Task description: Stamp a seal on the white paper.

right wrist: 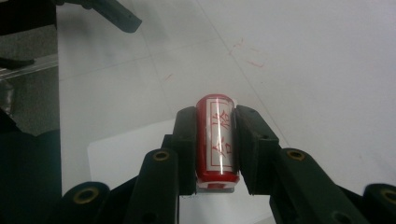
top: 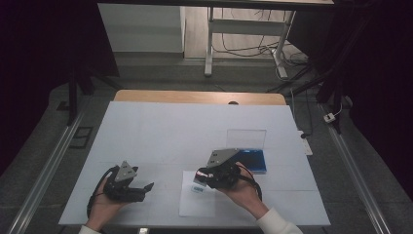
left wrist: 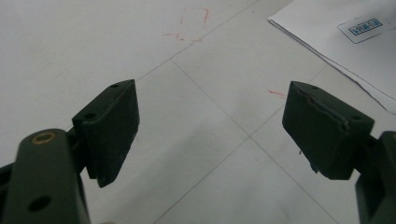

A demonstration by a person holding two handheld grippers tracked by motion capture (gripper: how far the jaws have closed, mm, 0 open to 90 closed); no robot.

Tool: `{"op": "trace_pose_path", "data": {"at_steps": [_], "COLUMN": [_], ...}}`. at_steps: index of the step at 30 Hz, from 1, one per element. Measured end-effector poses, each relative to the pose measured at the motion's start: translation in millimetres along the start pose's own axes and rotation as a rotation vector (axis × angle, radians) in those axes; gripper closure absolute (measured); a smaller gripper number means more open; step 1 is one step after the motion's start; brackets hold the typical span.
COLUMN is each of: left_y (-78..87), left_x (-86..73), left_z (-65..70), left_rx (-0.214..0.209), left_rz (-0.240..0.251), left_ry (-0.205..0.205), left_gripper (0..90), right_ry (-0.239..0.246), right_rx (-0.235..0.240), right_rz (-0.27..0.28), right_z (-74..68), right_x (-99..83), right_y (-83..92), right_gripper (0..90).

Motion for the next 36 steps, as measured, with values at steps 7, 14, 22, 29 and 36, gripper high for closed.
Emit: {"op": "trace_pose_path", "data": {"at_steps": [7,14,22,29,36], "left_y": [2.4,1.8,3.3,2.9,2.5], "left_x": [0.4,-0.4,0.2,0.0,-0.3], "left_z": [-1.8,-2.0,-4.2,-4.1,-4.0], "left_rx": [0.010,0.010,0.025,0.023,0.023], "left_rz": [0.007,0.007,0.019,0.017,0.015], "left_ry": [-0.001,-0.001,0.004,0.005,0.002], "left_gripper": [19.0,19.0,19.4,19.4,19.4], "right_ry": [-0.004,-0.013,-0.031,-0.038,-0.074], "right_rx": [-0.022,-0.042,-0.075,-0.107,-0.162], "right_rz": [0.019,0.023,0.046,0.036,0.055], "right_z": [4.7,11.0,19.3,26.6,43.5], "right_x": [1.1,0.1,-0.2,-3.1,-10.7], "right_y": [9.9,18.4,32.8,41.7,57.3], "right_gripper": [69.4,69.4,69.4,69.4,69.4]}}
Point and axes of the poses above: each handheld gripper's, and its own axes: y roughly backward along the jaws, x roughly out of its top, z roughly to its right, the point moved 6 cm from there along -y, roughly forward along the jaws, and after that the axes turned 8 degrees about x, right-handed, at the moved point
